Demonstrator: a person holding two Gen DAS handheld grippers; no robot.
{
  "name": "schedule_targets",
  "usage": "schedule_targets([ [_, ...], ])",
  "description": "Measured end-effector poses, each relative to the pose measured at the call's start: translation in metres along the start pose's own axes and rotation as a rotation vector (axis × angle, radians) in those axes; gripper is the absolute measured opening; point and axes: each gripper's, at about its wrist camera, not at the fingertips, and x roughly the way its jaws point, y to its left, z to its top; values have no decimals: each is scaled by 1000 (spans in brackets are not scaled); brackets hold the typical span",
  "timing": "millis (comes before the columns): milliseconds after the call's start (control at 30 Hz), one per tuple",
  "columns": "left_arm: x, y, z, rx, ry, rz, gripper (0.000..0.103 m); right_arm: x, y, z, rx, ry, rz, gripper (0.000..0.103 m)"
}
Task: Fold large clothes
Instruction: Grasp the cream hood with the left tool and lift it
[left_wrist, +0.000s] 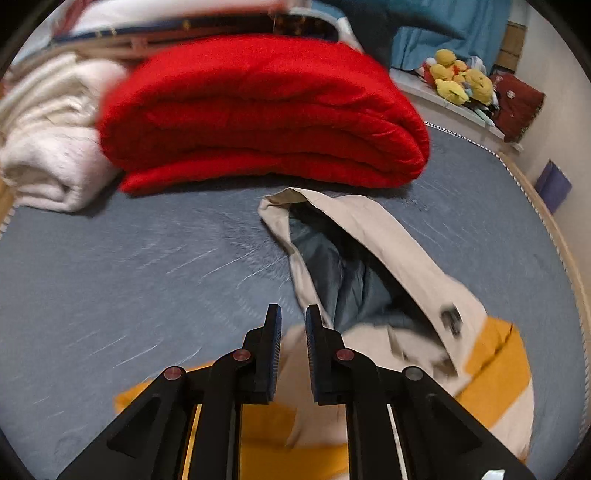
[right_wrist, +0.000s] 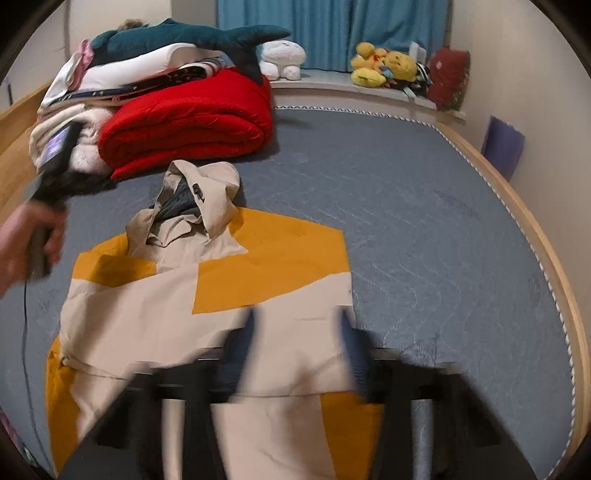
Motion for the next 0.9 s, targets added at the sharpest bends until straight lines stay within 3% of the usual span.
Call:
schedule_targets([
  [267, 87, 40, 44, -186, 37, -56, 13, 24, 4, -3, -11, 39, 1, 18],
  [433, 129, 49, 60, -265, 67, -103, 30, 37, 8, -10, -61, 60, -15, 18],
  [633, 159, 48, 74, -270, 76, -56, 30, 54, -7, -6, 36, 95, -10, 19],
  [733, 172, 52, 72, -290, 118, -73, 27, 59, -3, -8, 33, 101, -17, 19],
  [900, 175, 56, 64, -292, 141, -85, 2, 62, 2, -10, 19, 110, -6, 19],
])
